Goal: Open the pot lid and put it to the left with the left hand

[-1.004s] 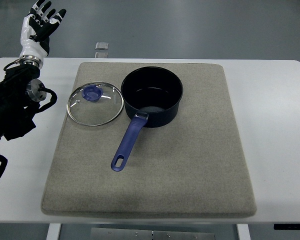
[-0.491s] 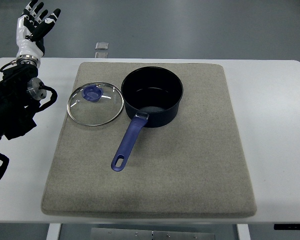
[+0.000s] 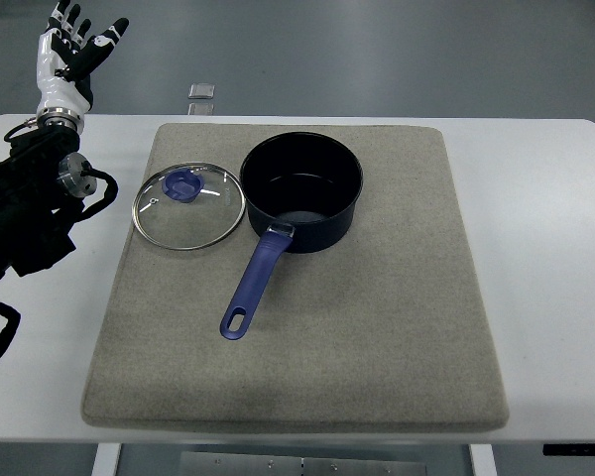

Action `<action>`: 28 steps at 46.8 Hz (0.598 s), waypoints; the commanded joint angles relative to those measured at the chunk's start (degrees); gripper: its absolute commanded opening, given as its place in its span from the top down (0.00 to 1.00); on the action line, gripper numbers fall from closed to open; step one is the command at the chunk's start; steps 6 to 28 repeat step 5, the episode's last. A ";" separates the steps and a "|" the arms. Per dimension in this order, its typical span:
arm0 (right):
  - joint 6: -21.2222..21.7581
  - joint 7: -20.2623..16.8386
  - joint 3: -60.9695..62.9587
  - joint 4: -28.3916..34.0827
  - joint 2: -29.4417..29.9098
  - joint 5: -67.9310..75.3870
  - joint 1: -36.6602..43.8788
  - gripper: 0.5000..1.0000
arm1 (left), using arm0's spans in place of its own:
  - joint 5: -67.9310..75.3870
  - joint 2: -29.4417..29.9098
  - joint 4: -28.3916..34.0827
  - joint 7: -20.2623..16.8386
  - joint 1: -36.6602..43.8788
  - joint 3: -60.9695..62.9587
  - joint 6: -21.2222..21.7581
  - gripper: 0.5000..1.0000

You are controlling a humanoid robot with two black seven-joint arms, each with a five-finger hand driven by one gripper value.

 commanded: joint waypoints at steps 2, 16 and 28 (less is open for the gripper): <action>0.13 -0.06 0.10 0.24 0.00 -0.08 0.00 0.17 | 0.04 0.00 0.00 0.00 0.01 0.09 -0.04 0.02; 0.21 -0.24 0.10 0.68 0.00 0.00 -0.08 0.17 | 0.04 0.00 0.00 0.00 0.18 0.09 -0.05 0.02; 0.21 -0.24 0.10 0.68 0.00 0.00 -0.08 0.17 | 0.04 0.00 0.00 0.00 0.18 0.09 -0.05 0.02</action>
